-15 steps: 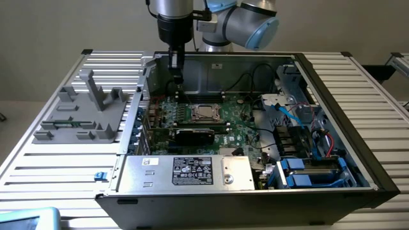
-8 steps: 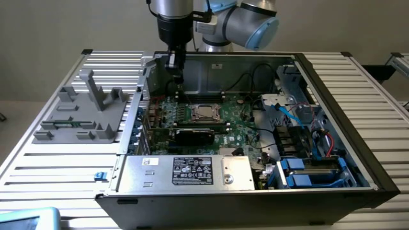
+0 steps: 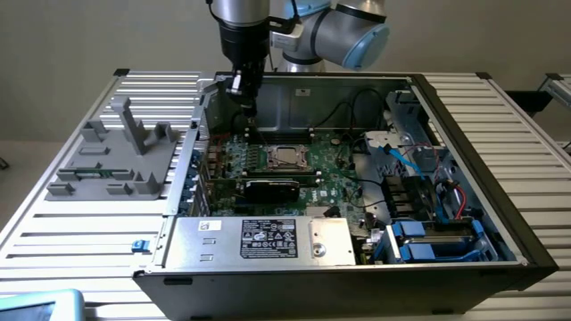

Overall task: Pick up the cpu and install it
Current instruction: 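Install the first cpu locking lever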

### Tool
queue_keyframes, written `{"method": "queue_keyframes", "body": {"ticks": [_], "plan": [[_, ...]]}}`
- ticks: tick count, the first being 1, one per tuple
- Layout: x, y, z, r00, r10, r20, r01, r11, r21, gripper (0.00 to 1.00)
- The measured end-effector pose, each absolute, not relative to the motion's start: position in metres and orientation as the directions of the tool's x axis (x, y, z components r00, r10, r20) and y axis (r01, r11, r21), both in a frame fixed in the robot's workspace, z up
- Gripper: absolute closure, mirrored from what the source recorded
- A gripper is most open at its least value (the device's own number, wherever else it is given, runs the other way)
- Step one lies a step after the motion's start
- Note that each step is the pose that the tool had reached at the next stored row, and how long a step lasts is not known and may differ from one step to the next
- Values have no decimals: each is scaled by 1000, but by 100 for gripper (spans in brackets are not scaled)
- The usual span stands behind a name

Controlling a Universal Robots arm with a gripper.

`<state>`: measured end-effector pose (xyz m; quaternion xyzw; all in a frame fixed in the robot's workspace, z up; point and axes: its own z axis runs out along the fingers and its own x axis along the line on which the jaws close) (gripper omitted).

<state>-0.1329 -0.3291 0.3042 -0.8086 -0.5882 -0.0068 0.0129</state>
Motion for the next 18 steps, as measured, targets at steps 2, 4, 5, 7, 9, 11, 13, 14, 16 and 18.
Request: {"method": "queue_keyframes", "body": {"ticks": [2,4,5,7,9,11,13,14,16,18], "plan": [[-133,-329,304,340,940,26,940,-340,-13,89],[-133,-329,304,370,929,26,929,-370,-13,89],[-133,-329,304,385,922,26,923,-385,-13,89],[-133,-329,304,415,909,26,910,-415,-13,89],[-133,-329,304,445,895,26,896,-445,-13,89],[-133,-329,304,473,881,26,881,-473,-13,89],[-133,-329,304,502,865,26,865,-502,-13,89],[-133,-329,304,517,856,26,856,-517,-13,89],[-133,-329,303,545,838,26,838,-545,-13,89],[-133,-329,303,573,819,26,819,-573,-13,89]]}}
